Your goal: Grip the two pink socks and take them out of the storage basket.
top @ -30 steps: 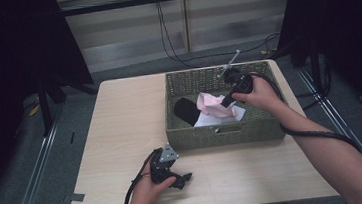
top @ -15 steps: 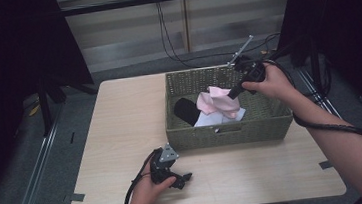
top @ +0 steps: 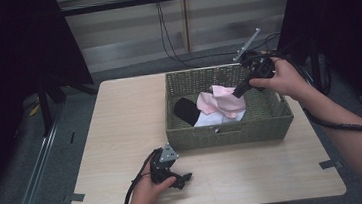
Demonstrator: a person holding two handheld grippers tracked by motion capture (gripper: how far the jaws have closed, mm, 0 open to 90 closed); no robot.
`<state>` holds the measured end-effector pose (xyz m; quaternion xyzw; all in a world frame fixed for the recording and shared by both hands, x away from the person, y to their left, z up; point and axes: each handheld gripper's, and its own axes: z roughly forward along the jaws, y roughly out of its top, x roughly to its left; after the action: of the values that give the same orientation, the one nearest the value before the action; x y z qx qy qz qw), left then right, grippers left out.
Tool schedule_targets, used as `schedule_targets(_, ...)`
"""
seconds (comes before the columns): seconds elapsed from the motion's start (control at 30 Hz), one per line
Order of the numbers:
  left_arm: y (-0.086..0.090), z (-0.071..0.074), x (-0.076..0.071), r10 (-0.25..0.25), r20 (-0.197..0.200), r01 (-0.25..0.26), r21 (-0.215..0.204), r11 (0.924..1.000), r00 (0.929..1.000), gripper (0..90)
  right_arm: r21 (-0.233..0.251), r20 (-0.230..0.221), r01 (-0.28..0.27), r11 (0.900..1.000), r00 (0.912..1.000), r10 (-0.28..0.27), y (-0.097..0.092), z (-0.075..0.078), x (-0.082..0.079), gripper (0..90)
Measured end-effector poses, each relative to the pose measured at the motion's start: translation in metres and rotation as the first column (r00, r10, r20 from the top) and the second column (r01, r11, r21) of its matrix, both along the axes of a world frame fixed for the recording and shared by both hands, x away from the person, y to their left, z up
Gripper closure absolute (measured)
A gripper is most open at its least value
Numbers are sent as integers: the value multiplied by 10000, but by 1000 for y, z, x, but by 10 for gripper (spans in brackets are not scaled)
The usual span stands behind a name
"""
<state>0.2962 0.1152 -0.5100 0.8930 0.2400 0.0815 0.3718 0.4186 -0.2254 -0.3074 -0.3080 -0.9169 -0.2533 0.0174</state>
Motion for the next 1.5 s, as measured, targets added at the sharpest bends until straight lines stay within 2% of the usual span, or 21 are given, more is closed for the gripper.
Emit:
schedule_targets(0.2,0,0,0,-3,-7,3,-2,10000,10000,0,148,-16,-142,9998,9999,142,-2,8,-7,845)
schedule_targets(0.5,0,0,0,-8,-1,8,-4,10000,10000,0,121,45,-248,9996,9997,248,-9,23,-17,844)
schedule_targets(0.67,0,0,0,-22,-9,22,-16,10000,10000,0,187,82,-404,9990,9992,402,-12,30,-26,844)
schedule_targets(0.8,0,0,0,-18,-7,18,-20,10000,10000,0,416,139,-646,9970,9978,641,-12,34,-36,844)
schedule_targets(1.13,0,0,0,-19,-4,19,-17,10000,10000,0,690,178,-1238,9899,9923,1229,-7,31,-55,844)
schedule_targets(1.2,0,0,0,-15,-5,15,-12,10000,10000,0,909,199,-1410,9858,9900,1397,-5,29,-61,844)
schedule_targets(1.5,0,0,0,-5,5,5,6,10000,10000,0,1188,22,-1572,9804,9874,1581,-6,21,-78,843)
